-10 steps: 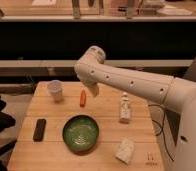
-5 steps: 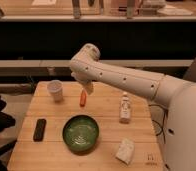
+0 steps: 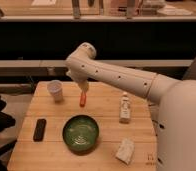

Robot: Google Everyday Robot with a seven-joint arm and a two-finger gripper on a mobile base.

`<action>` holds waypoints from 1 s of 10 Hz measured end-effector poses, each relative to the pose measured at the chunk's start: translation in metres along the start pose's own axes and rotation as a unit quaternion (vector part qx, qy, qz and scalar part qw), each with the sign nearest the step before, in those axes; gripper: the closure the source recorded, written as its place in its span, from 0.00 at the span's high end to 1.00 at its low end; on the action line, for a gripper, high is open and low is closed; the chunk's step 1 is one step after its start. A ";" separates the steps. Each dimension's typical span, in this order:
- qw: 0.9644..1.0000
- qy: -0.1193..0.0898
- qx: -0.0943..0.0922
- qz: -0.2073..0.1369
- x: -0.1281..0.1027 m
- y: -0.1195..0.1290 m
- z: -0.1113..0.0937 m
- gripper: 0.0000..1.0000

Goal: Place the ceramic cup in the ceramic bowl

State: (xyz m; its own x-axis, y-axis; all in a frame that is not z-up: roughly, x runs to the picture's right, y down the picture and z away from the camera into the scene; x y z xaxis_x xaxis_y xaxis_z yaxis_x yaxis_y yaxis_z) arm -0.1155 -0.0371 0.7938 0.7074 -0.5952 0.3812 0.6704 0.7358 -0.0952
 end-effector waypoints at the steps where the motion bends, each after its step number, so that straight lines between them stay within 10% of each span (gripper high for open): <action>1: 1.000 -0.004 -0.001 -0.005 -0.002 -0.004 0.002 0.80; 10: 0.999 -0.037 -0.011 -0.031 -0.022 -0.024 0.028 0.80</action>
State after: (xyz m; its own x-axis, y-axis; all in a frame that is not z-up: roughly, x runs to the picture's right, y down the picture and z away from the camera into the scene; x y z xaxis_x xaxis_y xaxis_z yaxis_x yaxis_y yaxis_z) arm -0.1534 -0.0331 0.8139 0.6460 -0.6136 0.4542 0.7180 0.6904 -0.0886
